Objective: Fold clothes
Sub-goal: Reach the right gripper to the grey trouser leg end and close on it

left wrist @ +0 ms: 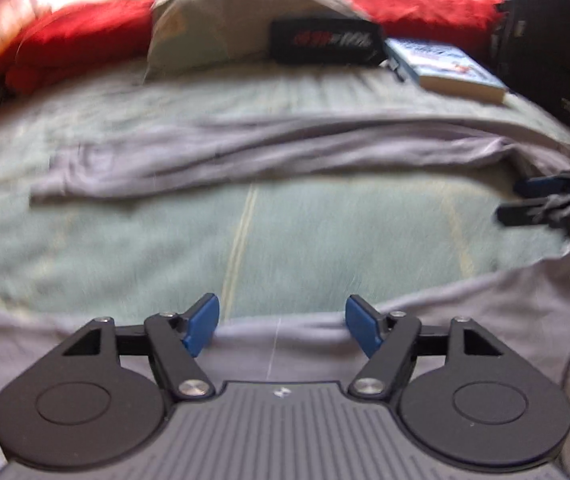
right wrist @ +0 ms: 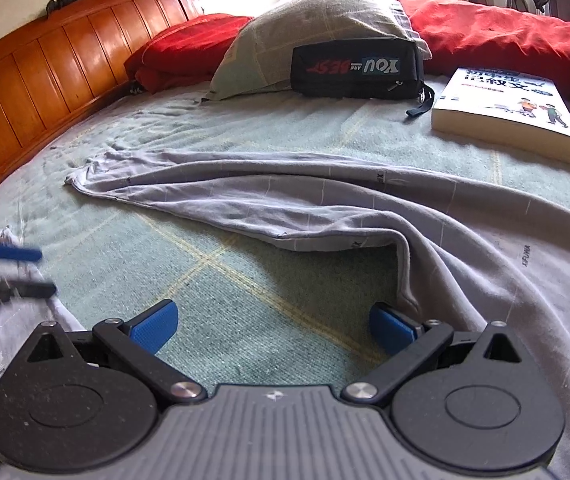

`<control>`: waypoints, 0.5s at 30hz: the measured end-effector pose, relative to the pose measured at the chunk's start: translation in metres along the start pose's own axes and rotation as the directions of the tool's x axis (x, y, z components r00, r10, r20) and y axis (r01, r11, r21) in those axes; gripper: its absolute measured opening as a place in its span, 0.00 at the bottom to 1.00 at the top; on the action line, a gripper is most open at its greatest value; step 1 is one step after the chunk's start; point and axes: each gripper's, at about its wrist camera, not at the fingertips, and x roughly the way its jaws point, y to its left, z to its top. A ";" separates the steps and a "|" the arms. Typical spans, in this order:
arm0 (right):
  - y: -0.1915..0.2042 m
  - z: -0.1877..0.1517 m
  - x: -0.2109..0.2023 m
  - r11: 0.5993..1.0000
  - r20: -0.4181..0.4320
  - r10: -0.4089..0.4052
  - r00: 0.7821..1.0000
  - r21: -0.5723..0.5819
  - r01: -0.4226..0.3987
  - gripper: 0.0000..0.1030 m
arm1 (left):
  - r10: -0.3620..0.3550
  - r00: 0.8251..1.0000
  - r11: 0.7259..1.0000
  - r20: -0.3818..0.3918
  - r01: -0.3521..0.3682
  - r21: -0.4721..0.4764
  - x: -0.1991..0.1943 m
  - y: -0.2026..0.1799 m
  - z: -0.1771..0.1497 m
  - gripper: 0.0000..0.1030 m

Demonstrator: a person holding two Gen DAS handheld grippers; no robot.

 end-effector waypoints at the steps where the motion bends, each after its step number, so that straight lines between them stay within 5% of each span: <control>1: 0.000 0.001 -0.002 1.000 -0.016 0.000 1.000 0.001 0.000 1.00 | -0.006 1.000 1.000 0.025 0.006 -0.019 -0.002 0.001 -0.004 0.72; 5: 0.001 0.009 -0.013 0.999 -0.091 0.042 0.995 0.004 -0.042 1.00 | -0.015 0.995 0.998 0.098 0.022 -0.067 -0.013 0.003 -0.010 0.72; 9: -0.003 0.040 -0.019 0.979 -0.073 0.200 0.977 0.065 -0.195 1.00 | -0.025 0.990 1.000 0.136 0.026 -0.009 -0.019 0.003 -0.008 0.73; 12: -0.004 0.073 -0.007 0.918 0.027 0.383 0.923 0.101 -0.384 1.00 | -0.034 0.993 0.998 0.113 0.028 0.055 -0.014 0.005 -0.007 0.73; 15: 0.002 0.113 0.035 0.879 0.014 0.471 0.882 0.072 -0.470 1.00 | -0.026 0.994 0.995 0.105 0.016 0.096 -0.014 0.013 -0.009 0.73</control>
